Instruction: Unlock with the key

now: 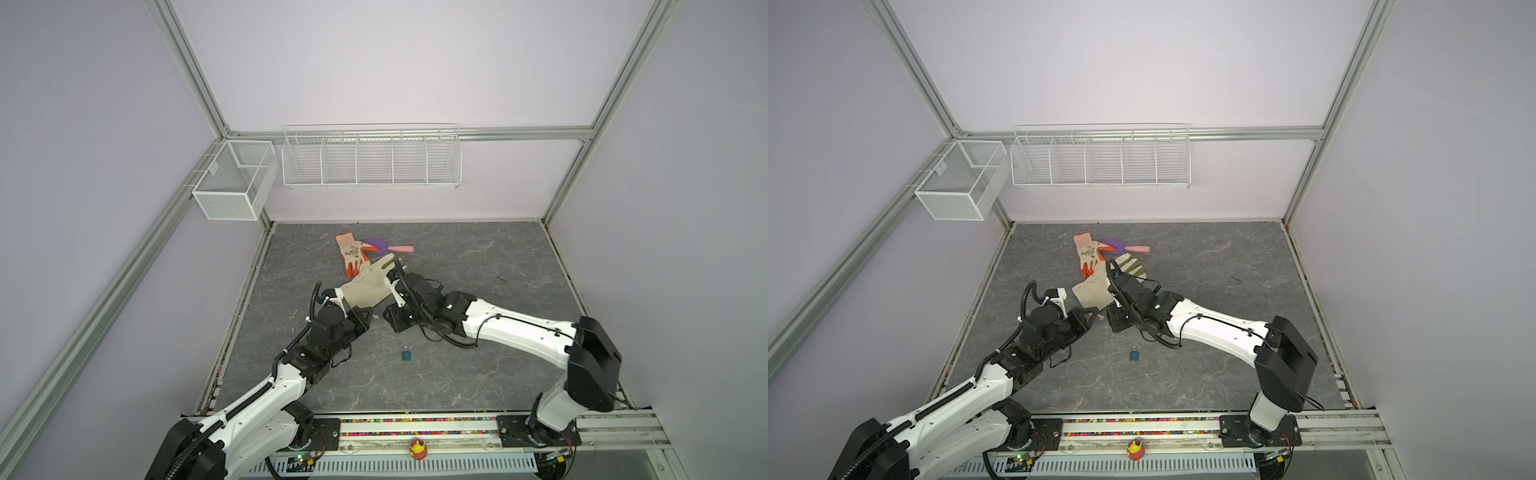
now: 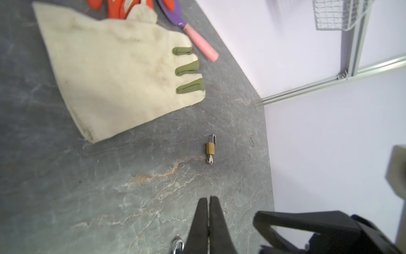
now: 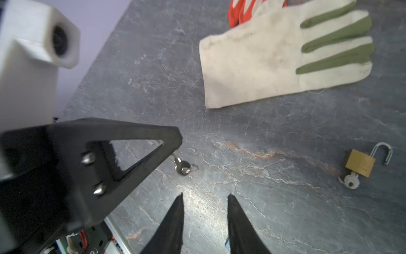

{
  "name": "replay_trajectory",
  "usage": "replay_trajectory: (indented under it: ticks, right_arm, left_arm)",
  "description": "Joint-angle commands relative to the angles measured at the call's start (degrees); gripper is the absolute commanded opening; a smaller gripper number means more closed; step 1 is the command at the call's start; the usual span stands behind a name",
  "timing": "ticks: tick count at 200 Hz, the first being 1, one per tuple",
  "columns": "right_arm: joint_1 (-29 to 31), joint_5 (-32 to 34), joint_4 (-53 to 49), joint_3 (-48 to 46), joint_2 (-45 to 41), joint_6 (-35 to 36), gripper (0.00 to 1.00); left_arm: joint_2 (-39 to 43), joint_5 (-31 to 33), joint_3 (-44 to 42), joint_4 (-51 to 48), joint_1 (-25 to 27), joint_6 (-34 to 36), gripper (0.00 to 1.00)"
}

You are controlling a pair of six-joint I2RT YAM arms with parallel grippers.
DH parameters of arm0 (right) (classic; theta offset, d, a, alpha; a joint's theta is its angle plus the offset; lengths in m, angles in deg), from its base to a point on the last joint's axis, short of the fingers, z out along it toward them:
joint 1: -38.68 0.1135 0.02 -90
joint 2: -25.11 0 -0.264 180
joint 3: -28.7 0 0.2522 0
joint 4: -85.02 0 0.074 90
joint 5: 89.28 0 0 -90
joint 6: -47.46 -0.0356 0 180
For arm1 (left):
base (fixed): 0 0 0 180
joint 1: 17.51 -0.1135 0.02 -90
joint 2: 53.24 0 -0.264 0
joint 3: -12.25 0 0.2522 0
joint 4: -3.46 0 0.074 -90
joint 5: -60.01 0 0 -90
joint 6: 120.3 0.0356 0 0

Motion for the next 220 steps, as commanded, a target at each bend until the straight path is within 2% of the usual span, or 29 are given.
replay_trajectory:
  ticks: [1, 23, 39, 45, 58, 67, 81, 94, 109, 123, 145, 183, 220]
  right_arm:
    - [-3.4, -10.0, 4.1, -4.2, -5.9, 3.0, 0.46]
    - [-6.5, -19.7, 4.8, -6.3, -9.8, 6.3, 0.56]
    - [-9.0, -25.7, 6.8, -8.8, -13.3, 7.1, 0.56]
    - [-10.5, -28.8, 8.6, -10.2, -14.7, 6.6, 0.57]
    - [-13.6, -35.3, 12.7, -12.3, -16.9, 5.8, 0.64]
    - [-15.1, -39.4, 13.9, -12.4, -17.3, 6.5, 0.64]
    - [-17.3, -41.9, 14.9, -12.8, -17.6, 6.5, 0.64]
    - [-20.3, -44.6, 20.7, -15.0, -18.3, 3.6, 0.63]
    - [-22.2, -45.6, 25.1, -15.8, -18.1, 1.4, 0.62]
    - [-22.4, -43.6, 23.9, -14.5, -16.7, 2.1, 0.61]
    - [-22.4, -45.7, 28.7, -14.0, -14.8, 0.2, 0.60]
    - [-22.2, -48.1, 31.5, -13.1, -11.7, -1.3, 0.50]
    - [-22.1, -49.2, 33.8, -13.0, -10.1, -2.9, 0.46]
  left_arm:
    - [0.0, -2.0, 3.9, 6.5, -0.4, 12.8, 0.00]
    - [-2.6, -7.1, 7.7, 9.1, -0.4, 19.5, 0.00]
    - [-4.8, -10.7, 9.8, 11.9, -0.3, 22.0, 0.00]
    - [-5.8, -12.1, 10.6, 13.0, -0.4, 22.4, 0.00]
    - [-8.3, -15.8, 13.0, 14.3, -0.4, 23.3, 0.00]
    - [-9.9, -18.6, 14.6, 15.3, -0.4, 23.3, 0.00]
    - [-11.9, -21.6, 16.7, 17.0, -0.3, 22.6, 0.00]
    - [-13.0, -23.6, 17.9, 18.2, -0.3, 22.1, 0.00]
    - [-13.5, -24.0, 19.0, 17.9, -0.3, 21.7, 0.00]
    - [-14.0, -24.8, 19.5, 18.2, -0.3, 21.1, 0.00]
    - [-14.5, -24.4, 19.7, 18.5, -0.3, 20.4, 0.00]
    - [-14.6, -24.6, 20.6, 18.1, -0.3, 20.2, 0.00]
    - [-14.9, -25.1, 20.8, 18.8, -0.4, 19.5, 0.00]
